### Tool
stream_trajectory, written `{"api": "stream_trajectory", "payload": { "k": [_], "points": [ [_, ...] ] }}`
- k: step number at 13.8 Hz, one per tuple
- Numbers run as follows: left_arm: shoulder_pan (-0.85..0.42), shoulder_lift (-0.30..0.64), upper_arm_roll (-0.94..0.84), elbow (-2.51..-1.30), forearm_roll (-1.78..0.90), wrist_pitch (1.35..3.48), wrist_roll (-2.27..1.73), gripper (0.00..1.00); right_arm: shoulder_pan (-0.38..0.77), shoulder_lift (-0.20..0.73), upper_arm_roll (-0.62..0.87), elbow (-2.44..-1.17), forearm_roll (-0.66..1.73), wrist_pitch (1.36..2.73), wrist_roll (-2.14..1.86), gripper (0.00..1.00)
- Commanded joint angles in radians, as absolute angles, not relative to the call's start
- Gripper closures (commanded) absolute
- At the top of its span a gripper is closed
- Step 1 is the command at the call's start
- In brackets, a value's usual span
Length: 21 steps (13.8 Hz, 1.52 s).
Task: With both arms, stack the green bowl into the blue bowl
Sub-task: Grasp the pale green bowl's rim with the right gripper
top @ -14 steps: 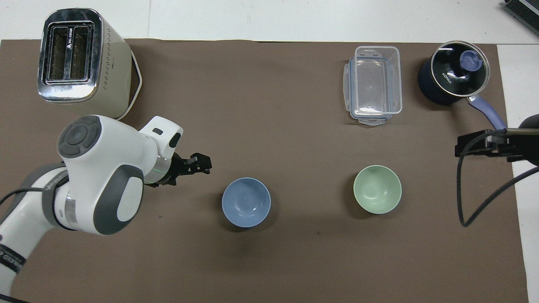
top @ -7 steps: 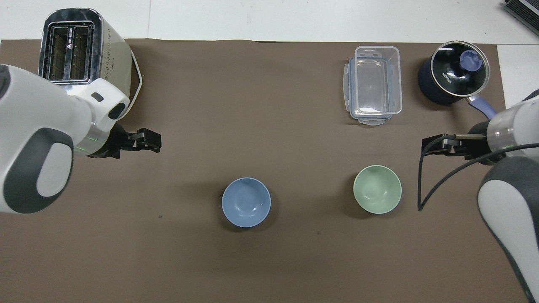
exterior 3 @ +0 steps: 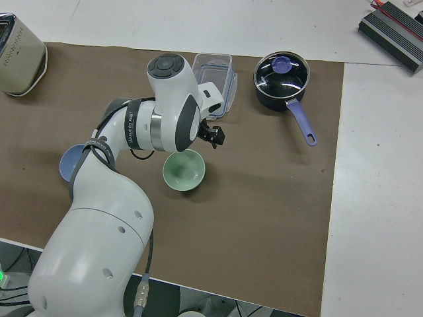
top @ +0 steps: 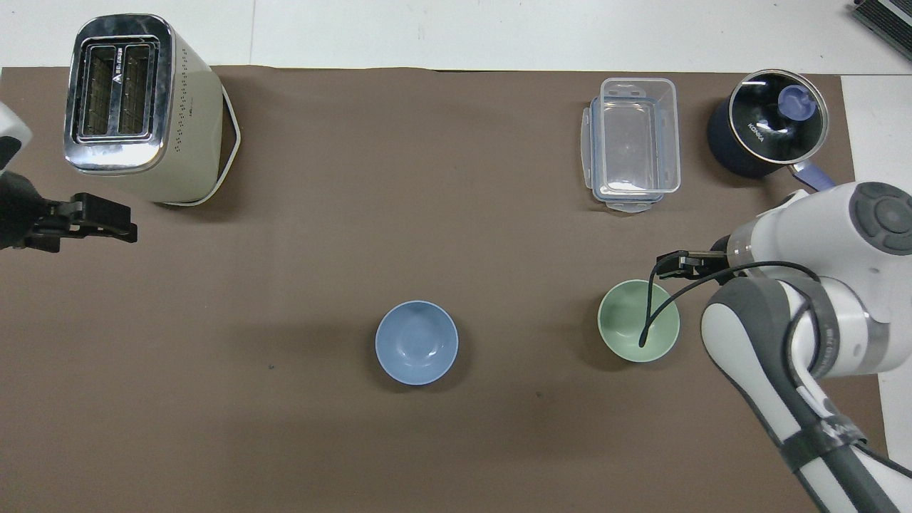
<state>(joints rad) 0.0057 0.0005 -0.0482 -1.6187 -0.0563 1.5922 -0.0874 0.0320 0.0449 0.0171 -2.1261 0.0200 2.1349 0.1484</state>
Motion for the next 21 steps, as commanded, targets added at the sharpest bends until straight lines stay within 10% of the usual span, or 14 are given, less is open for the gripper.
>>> {"api": "stream_trajectory", "payload": {
  "k": [1, 10, 16, 21],
  "points": [
    [0.008, 0.017, -0.061, -1.513, -0.025, 1.458, -0.086, 0.00, 0.026, 0.057, 0.020, -2.181, 0.044, 2.200, 0.085, 0.00],
    [0.000, -0.038, -0.069, -1.565, -0.017, 1.502, -0.067, 0.00, 0.026, 0.034, 0.020, -2.315, 0.044, 2.272, -0.018, 0.04],
    [0.015, -0.038, -0.060, -1.565, -0.017, 1.503, -0.067, 0.00, 0.026, 0.031, 0.021, -2.309, 0.071, 2.258, -0.043, 0.95],
    [0.017, -0.038, -0.058, -1.563, -0.017, 1.503, -0.067, 0.00, 0.032, 0.023, 0.035, -2.254, 0.096, 2.174, -0.034, 1.00]
  ]
}}
